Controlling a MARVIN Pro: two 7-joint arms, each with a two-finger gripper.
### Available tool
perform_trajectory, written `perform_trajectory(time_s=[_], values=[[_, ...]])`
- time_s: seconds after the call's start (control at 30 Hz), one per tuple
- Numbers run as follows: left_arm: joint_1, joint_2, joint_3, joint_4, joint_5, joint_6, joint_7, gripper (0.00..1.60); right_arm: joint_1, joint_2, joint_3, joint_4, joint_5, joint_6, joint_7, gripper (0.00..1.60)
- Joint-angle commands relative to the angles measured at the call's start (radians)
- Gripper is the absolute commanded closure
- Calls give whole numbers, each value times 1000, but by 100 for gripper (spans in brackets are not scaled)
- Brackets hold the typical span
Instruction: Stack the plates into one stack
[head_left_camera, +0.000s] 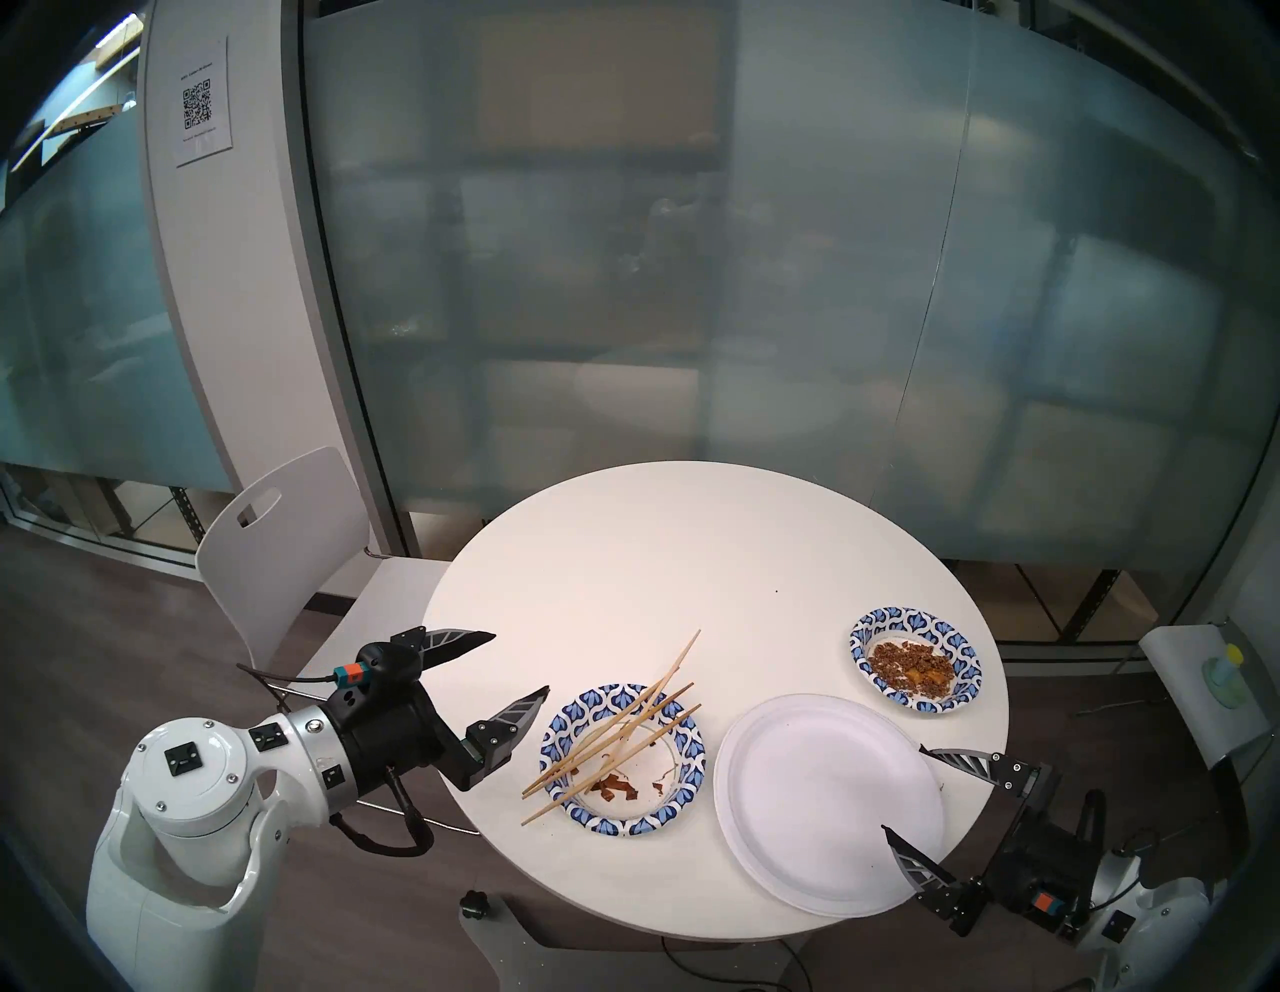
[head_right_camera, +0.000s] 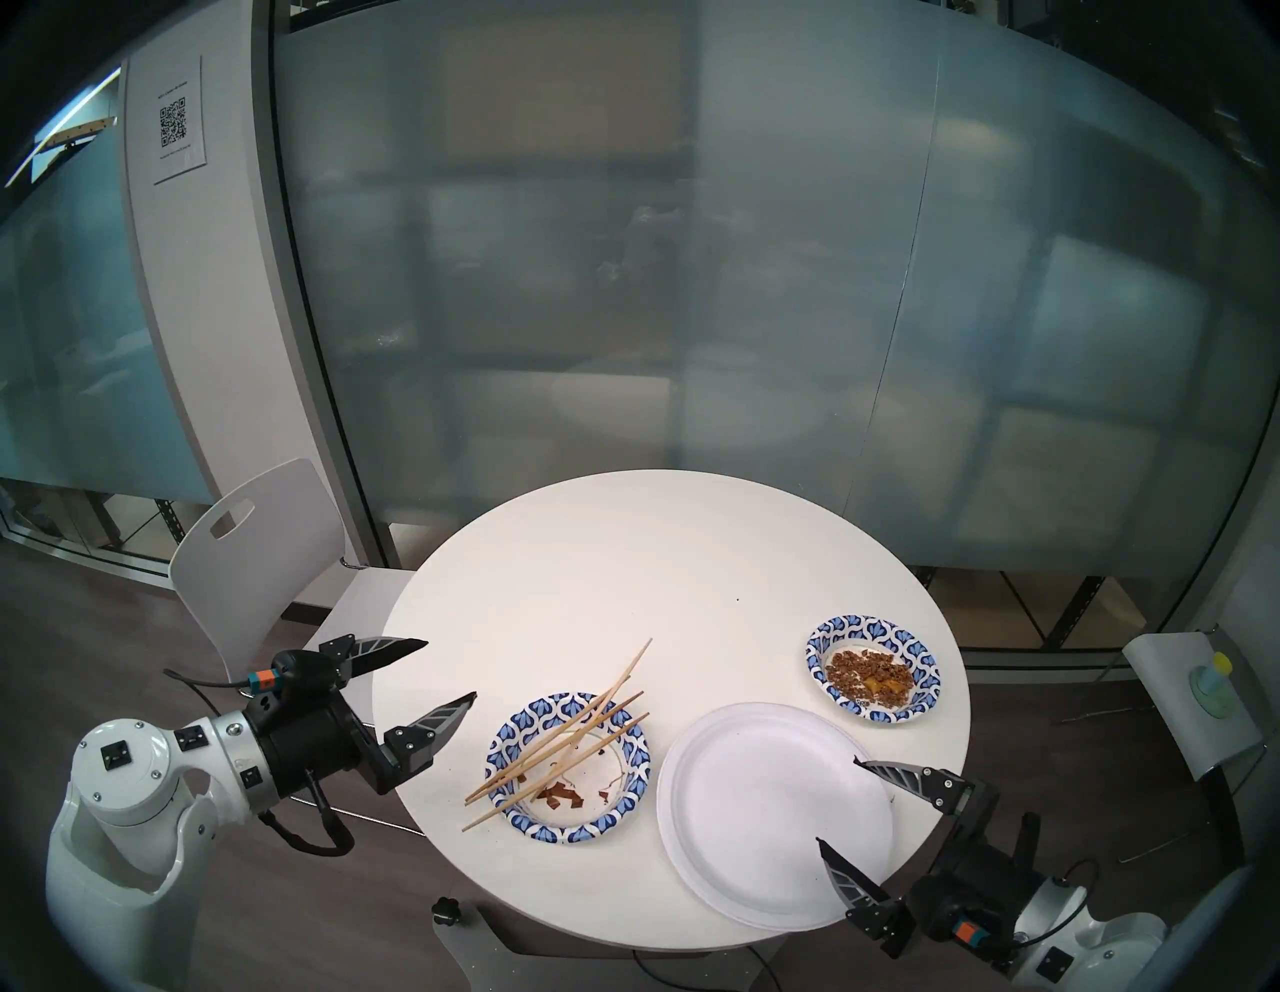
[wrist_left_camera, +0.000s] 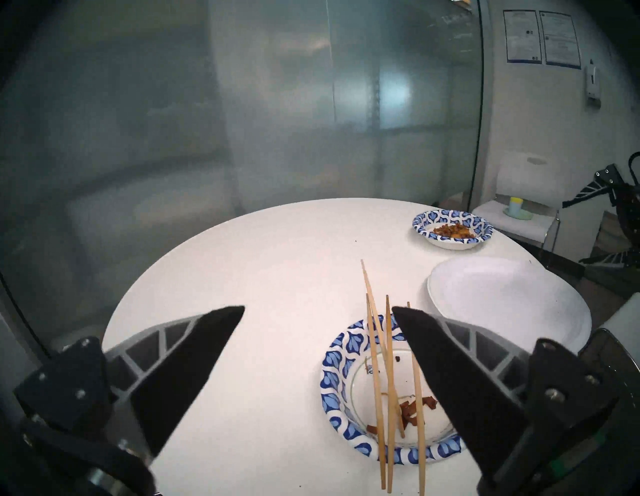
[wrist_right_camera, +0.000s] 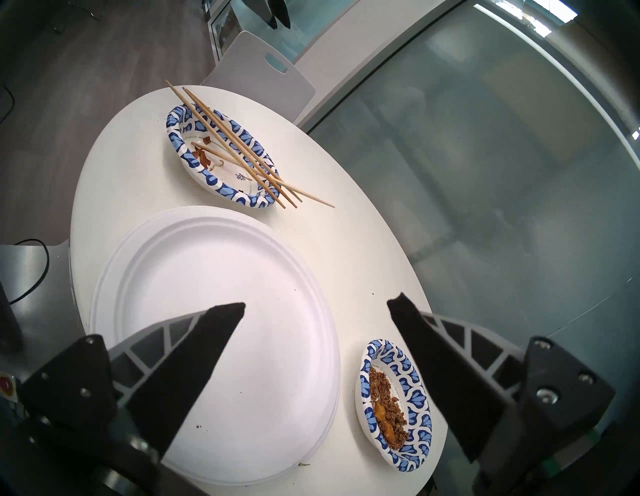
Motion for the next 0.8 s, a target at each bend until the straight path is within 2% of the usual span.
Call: perform_trajectory(time_s=[0.0, 0.17, 0.3, 0.57, 0.77], values=[[-114, 73, 73, 0, 21, 86, -15, 0, -10, -16, 5, -21, 5, -10, -12, 0], [-140, 84, 130, 3, 59, 174, -16, 0, -15, -22, 9, -26, 5, -15, -15, 0], [-148, 89, 158, 9, 82, 204, -12, 0, -12, -23, 8, -22, 3, -16, -16, 0], [-131, 93, 223, 18, 152, 199, 8, 0, 2, -19, 8, -9, -2, -18, -16, 0], [-141, 93, 290, 27, 194, 223, 24, 0, 6, -22, 11, -9, -2, -14, -14, 0]])
